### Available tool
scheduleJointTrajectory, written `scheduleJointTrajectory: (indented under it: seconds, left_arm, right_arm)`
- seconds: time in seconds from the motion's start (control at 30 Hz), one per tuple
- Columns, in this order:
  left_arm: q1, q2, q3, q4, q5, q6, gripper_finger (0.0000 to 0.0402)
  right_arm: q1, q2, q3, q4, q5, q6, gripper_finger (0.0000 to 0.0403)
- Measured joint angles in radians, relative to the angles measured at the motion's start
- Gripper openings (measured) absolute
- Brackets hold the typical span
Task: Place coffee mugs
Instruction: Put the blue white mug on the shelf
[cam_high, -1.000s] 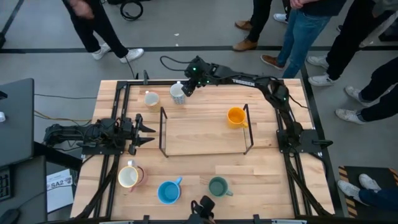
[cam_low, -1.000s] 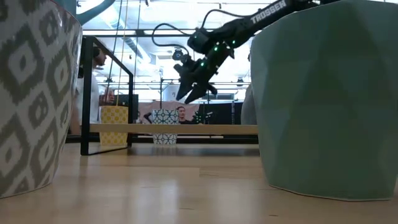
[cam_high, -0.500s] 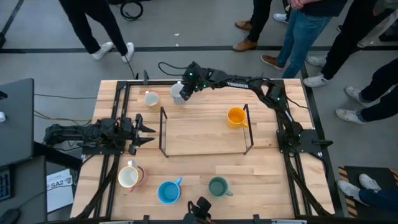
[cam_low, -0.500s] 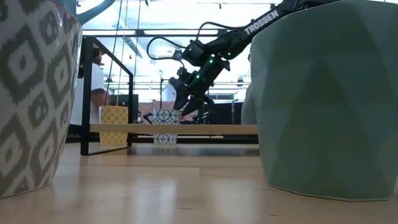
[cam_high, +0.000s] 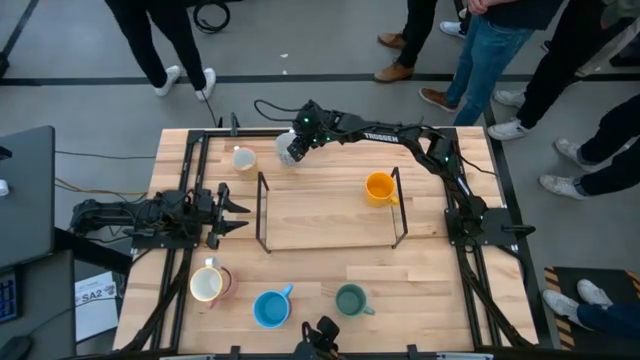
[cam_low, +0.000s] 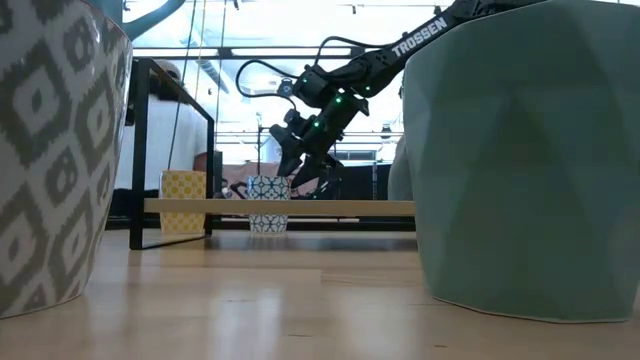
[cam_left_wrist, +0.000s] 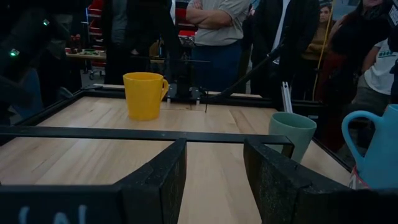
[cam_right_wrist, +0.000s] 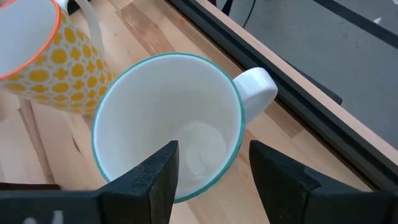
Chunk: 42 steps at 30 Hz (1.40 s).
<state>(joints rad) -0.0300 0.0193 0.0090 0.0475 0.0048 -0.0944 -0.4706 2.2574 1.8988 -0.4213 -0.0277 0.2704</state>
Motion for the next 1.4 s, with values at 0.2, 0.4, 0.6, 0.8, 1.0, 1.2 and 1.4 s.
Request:
scheduleJointTrajectory:
  seconds: [0.2,0.4,0.6,0.8,1.0,1.2,1.4]
  left_arm:
    - [0.0,0.0,0.0,0.0,0.0,0.0,0.0167]
    - [0.0,0.0,0.0,0.0,0.0,0.0,0.0167]
    - [0.0,0.0,0.0,0.0,0.0,0.0,0.0167]
    - [0.0,0.0,0.0,0.0,0.0,0.0,0.0167]
    - [0.0,0.0,0.0,0.0,0.0,0.0,0.0167]
    - [0.0,0.0,0.0,0.0,0.0,0.0,0.0167]
    - [0.0,0.0,0.0,0.0,0.0,0.0,0.0167]
  right_arm:
    - [-0.002,0.0,0.0,-0.012,0.001,0.003,0.0186]
    - [-0.004,0.0,-0.001,-0.07,0.009,0.002,0.0152]
    - [-0.004,0.0,-0.001,-0.087,0.009,0.001,0.0111]
    - [-0.004,0.0,-0.001,-0.083,0.009,0.0,0.0047]
    - [-0.005,0.0,0.0,-0.081,0.007,0.0,0.0026]
    - [-0.006,-0.003,0.0,-0.083,0.005,0.0,0.0026]
    - [-0.019,-0.029,-0.002,-0.106,-0.034,-0.002,0.0026]
